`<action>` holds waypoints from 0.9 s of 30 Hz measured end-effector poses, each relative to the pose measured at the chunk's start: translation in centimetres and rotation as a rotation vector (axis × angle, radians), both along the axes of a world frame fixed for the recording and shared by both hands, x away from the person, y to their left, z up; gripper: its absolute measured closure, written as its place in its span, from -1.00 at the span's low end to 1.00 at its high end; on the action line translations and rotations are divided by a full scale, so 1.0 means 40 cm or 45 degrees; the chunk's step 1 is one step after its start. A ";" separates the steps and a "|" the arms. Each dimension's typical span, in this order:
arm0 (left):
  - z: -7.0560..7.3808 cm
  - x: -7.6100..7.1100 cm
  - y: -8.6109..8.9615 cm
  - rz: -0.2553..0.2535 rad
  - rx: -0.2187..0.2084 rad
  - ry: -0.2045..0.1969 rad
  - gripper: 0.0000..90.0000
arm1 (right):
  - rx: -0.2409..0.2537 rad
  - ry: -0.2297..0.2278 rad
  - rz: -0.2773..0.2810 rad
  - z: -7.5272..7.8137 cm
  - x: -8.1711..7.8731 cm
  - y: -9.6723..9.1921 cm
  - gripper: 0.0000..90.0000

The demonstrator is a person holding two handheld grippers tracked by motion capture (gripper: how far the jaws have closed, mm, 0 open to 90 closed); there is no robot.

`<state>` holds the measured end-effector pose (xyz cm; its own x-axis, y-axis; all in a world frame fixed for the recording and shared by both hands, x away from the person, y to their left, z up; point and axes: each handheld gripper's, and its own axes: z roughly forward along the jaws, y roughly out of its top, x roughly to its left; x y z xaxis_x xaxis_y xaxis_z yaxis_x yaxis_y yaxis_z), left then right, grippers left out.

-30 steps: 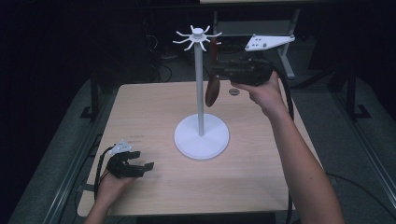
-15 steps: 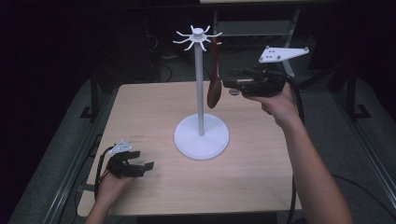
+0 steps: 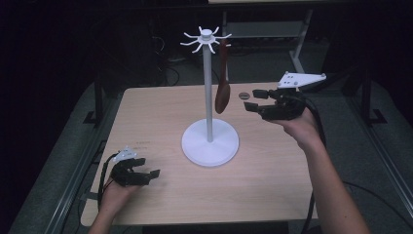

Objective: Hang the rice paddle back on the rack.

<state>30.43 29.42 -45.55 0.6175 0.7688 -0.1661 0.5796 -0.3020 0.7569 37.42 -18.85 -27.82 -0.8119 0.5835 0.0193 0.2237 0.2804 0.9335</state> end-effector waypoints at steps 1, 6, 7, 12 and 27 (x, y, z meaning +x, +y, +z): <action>0.000 0.000 0.000 -0.001 0.001 0.000 -0.66 | -0.004 0.005 -0.003 -0.006 -0.001 -0.003 -0.09; -0.002 0.000 -0.001 -0.003 -0.003 -0.002 -0.66 | -0.017 0.036 -0.033 -0.050 -0.007 -0.024 -0.11; -0.002 -0.001 -0.002 -0.003 -0.005 -0.002 -0.66 | -0.023 0.042 -0.038 -0.055 -0.008 -0.027 -0.12; -0.001 -0.002 0.000 -0.014 0.003 -0.003 -0.66 | -0.048 0.062 -0.080 -0.093 -0.013 -0.046 -0.14; -0.001 -0.004 -0.003 -0.022 -0.003 -0.001 -0.66 | -0.055 0.204 -0.163 -0.231 -0.044 -0.097 -0.23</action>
